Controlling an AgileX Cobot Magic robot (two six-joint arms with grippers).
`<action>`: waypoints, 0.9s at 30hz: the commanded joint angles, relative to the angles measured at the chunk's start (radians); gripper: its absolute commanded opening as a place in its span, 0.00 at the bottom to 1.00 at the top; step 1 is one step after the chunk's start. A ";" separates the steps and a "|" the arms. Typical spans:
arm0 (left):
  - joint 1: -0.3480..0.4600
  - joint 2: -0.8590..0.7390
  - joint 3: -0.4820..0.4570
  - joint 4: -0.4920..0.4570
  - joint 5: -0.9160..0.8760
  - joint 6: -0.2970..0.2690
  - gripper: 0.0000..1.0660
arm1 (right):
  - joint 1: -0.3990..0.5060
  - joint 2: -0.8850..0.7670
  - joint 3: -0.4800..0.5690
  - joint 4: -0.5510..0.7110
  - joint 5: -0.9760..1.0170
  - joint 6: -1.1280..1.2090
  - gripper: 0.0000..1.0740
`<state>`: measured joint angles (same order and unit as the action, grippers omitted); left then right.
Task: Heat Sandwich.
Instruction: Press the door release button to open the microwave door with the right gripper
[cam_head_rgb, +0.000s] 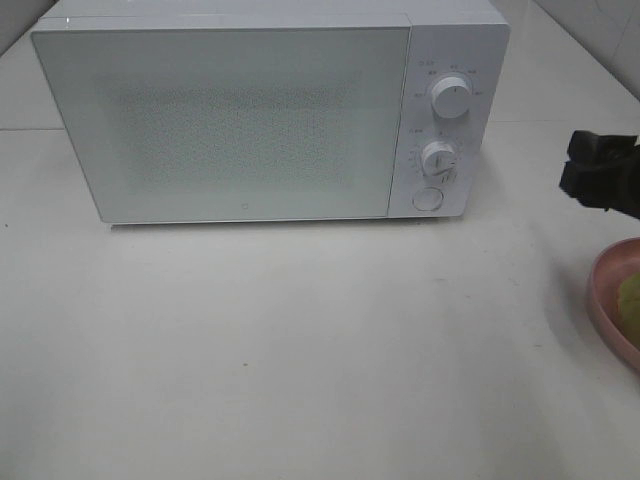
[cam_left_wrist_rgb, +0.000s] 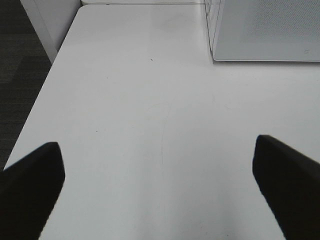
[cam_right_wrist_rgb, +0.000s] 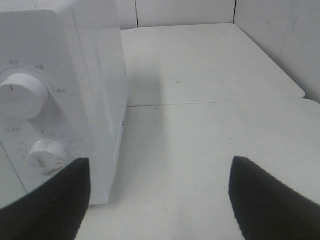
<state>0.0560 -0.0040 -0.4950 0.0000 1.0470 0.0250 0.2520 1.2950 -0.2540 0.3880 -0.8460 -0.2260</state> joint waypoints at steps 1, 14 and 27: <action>0.002 -0.029 0.002 -0.007 -0.011 0.000 0.92 | 0.111 0.053 0.023 0.147 -0.126 -0.102 0.69; 0.002 -0.029 0.002 -0.007 -0.011 0.000 0.92 | 0.426 0.278 -0.018 0.415 -0.305 -0.099 0.69; 0.002 -0.029 0.002 -0.007 -0.011 0.000 0.92 | 0.490 0.349 -0.061 0.466 -0.301 -0.097 0.69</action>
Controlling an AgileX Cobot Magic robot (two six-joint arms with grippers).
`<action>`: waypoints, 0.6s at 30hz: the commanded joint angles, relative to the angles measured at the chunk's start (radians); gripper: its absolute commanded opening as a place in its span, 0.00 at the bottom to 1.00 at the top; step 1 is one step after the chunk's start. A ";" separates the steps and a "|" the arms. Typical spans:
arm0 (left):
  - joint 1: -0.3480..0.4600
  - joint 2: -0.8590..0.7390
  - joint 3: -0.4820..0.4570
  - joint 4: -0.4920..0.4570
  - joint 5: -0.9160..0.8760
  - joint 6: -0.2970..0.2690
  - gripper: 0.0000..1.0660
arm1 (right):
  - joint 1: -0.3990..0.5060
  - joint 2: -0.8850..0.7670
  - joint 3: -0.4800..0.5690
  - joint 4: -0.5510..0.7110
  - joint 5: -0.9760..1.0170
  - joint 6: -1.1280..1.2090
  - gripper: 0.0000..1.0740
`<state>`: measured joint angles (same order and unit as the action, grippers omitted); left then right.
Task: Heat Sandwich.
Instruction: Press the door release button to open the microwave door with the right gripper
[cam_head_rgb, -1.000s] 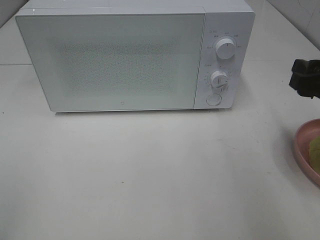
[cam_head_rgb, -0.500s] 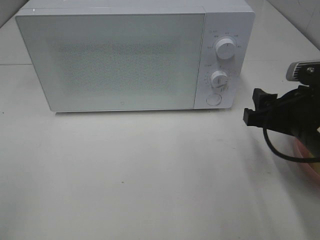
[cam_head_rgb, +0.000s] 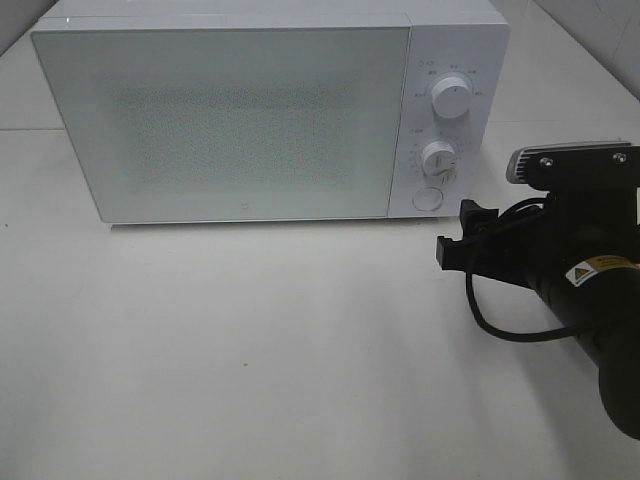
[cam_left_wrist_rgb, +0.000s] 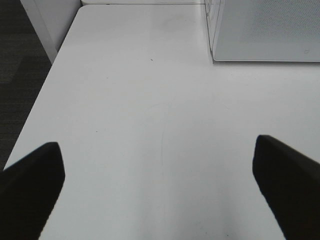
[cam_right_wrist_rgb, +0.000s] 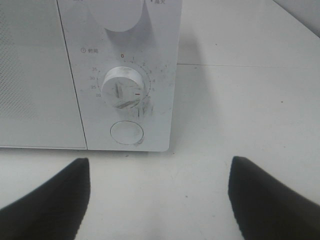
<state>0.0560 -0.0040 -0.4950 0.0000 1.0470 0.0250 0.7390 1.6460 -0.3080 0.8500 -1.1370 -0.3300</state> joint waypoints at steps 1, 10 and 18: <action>0.002 -0.029 0.002 -0.007 -0.011 0.000 0.92 | 0.003 -0.002 -0.007 0.004 -0.010 0.014 0.69; 0.002 -0.029 0.002 -0.007 -0.011 0.000 0.92 | 0.003 -0.002 -0.007 0.004 0.012 0.374 0.69; 0.002 -0.029 0.002 -0.007 -0.011 0.000 0.92 | 0.003 -0.002 -0.007 -0.011 0.050 0.856 0.69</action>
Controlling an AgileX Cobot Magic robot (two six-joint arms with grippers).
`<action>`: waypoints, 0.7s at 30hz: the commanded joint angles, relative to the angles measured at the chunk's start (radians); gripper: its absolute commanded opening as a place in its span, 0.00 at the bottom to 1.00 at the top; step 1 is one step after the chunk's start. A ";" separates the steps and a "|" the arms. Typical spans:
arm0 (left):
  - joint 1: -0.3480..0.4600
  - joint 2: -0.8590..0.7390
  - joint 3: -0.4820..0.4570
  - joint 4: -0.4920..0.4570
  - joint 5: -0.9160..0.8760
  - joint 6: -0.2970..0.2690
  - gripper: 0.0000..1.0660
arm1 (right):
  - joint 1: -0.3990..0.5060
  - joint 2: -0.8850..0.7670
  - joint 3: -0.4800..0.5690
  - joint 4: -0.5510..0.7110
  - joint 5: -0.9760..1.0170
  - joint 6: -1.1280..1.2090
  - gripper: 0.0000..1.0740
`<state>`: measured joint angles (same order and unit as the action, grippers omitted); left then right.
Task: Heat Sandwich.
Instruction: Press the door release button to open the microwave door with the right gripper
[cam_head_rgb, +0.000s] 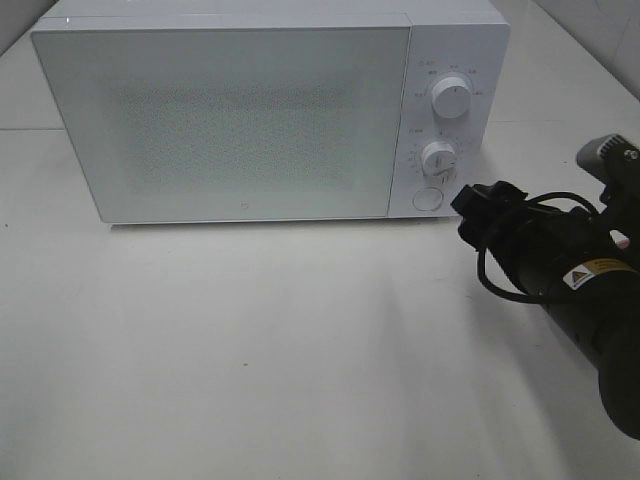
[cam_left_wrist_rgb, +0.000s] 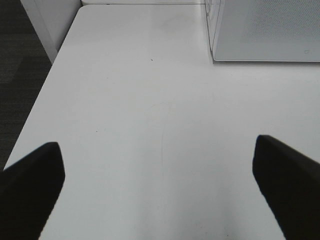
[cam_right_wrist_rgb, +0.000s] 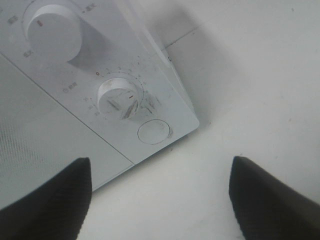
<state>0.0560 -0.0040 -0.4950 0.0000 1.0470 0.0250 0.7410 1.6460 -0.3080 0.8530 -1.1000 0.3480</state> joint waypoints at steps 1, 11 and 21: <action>0.002 -0.029 0.002 -0.007 -0.011 0.000 0.92 | 0.001 -0.002 -0.007 -0.024 0.013 0.248 0.69; 0.002 -0.029 0.002 -0.007 -0.011 0.000 0.92 | 0.001 -0.002 -0.007 -0.061 0.021 0.768 0.67; 0.002 -0.029 0.002 -0.007 -0.011 0.000 0.92 | 0.001 -0.002 -0.007 -0.059 0.062 0.987 0.34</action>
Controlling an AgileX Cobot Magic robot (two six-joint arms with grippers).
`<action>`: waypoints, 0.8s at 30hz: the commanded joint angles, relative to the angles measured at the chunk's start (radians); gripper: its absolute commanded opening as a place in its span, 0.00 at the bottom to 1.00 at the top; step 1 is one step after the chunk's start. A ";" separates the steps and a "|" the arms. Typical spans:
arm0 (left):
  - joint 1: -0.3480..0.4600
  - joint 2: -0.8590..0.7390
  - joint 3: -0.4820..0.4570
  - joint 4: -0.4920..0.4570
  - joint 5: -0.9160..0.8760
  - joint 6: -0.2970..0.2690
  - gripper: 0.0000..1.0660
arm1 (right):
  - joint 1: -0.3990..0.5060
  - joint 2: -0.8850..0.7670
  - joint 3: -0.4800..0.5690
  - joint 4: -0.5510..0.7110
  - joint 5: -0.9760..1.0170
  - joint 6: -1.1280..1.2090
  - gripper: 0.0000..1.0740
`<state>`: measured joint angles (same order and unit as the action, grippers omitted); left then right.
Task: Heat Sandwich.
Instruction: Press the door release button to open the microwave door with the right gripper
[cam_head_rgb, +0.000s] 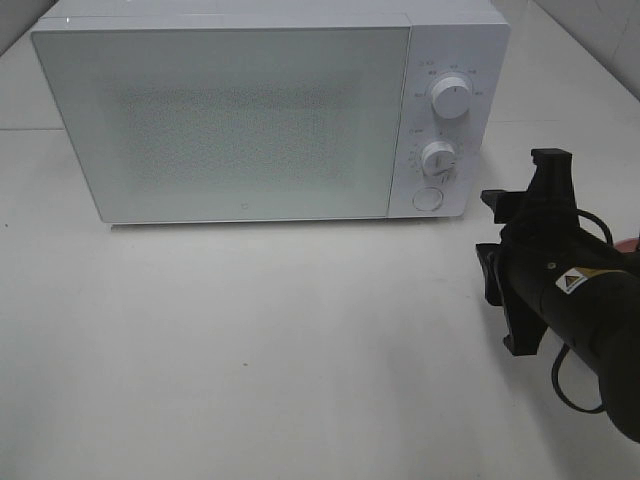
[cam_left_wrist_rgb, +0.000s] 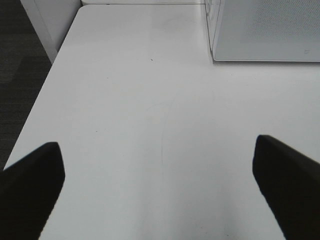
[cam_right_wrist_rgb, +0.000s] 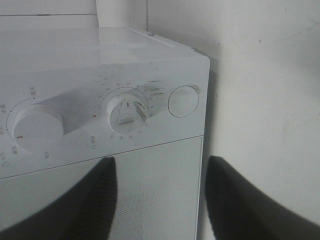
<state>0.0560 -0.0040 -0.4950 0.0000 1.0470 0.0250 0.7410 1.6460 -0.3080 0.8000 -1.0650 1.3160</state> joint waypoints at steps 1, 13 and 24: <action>0.002 -0.029 0.002 -0.007 -0.011 0.000 0.92 | 0.001 -0.002 -0.007 -0.006 0.039 0.019 0.29; 0.002 -0.029 0.002 -0.007 -0.011 0.000 0.92 | 0.001 -0.002 -0.008 -0.010 0.075 -0.015 0.00; 0.002 -0.029 0.002 -0.007 -0.011 0.000 0.92 | -0.080 0.102 -0.062 -0.182 0.075 0.028 0.00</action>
<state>0.0560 -0.0040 -0.4950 0.0000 1.0470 0.0250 0.6680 1.7460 -0.3630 0.6490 -0.9910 1.3450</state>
